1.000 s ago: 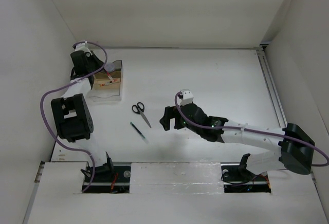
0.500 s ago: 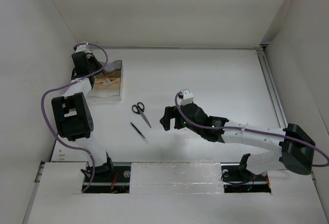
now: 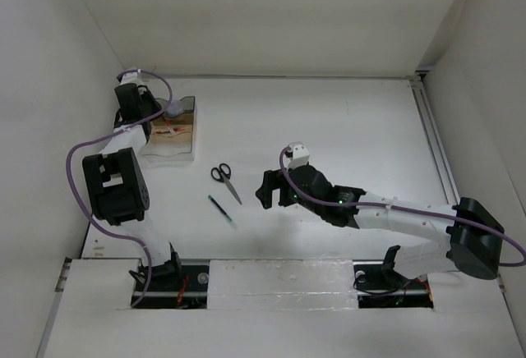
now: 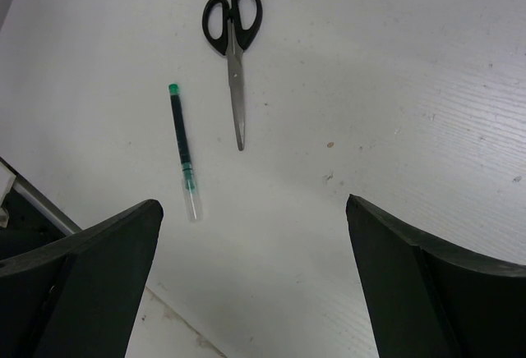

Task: Sort the stationery into containers
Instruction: Place the pen in the storage box.

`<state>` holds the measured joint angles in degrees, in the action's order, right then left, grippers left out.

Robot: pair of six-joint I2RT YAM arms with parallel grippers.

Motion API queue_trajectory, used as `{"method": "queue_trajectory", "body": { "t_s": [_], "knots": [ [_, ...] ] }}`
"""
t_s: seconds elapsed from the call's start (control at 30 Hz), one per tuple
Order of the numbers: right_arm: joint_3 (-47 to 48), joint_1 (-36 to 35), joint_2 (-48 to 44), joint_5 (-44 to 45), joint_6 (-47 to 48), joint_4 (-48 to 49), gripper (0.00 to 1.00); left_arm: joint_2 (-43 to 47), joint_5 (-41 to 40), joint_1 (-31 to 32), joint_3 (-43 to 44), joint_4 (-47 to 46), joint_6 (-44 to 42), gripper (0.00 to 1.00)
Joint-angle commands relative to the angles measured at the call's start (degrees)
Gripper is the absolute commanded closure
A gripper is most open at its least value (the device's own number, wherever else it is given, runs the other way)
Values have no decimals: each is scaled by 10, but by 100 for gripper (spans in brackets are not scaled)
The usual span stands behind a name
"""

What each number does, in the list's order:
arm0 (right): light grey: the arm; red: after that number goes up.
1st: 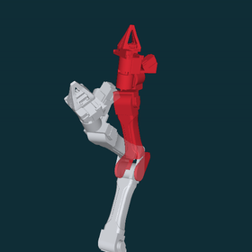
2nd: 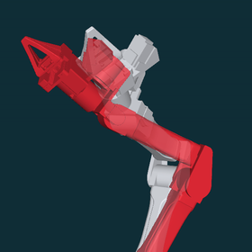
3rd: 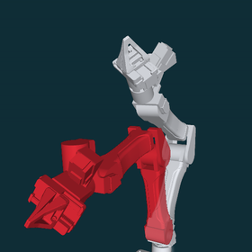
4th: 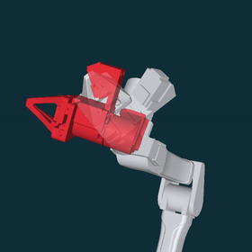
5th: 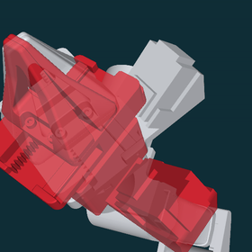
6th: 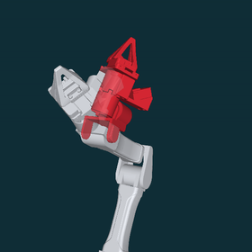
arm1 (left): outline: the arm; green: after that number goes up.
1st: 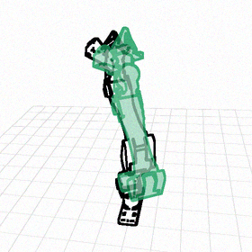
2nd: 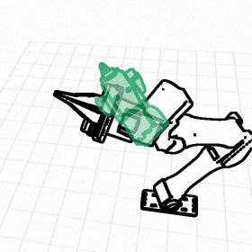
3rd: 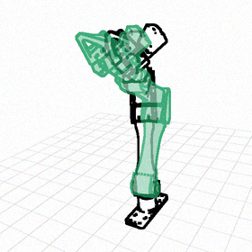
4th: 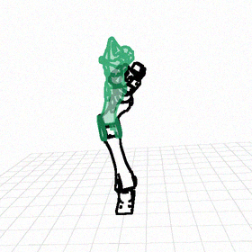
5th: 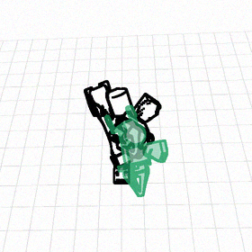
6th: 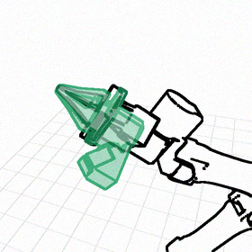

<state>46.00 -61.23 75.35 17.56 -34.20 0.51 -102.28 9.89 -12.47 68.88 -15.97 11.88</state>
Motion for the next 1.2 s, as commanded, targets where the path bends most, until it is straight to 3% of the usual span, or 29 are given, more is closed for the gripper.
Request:
{"method": "queue_trajectory", "body": {
  "t_s": [0.0,0.6,0.8,0.83,1.0,1.17],
  "knots": [
    [-5,-6,-17,1,9,28,0,6,-2,0,-10,-10,-7,100],
    [-15,-6,-12,-4,9,34,0,-22,72,0,13,41,65,99],
    [-15,-6,-17,1,9,34,0,-27,79,0,13,46,70,87],
    [-15,-6,-17,1,9,34,0,-27,79,0,13,46,70,78],
    [-15,-6,-17,-4,9,34,0,-14,84,0,8,41,70,58],
    [-15,-6,-17,-4,9,34,0,15,91,0,3,41,70,54]
  ]
}}
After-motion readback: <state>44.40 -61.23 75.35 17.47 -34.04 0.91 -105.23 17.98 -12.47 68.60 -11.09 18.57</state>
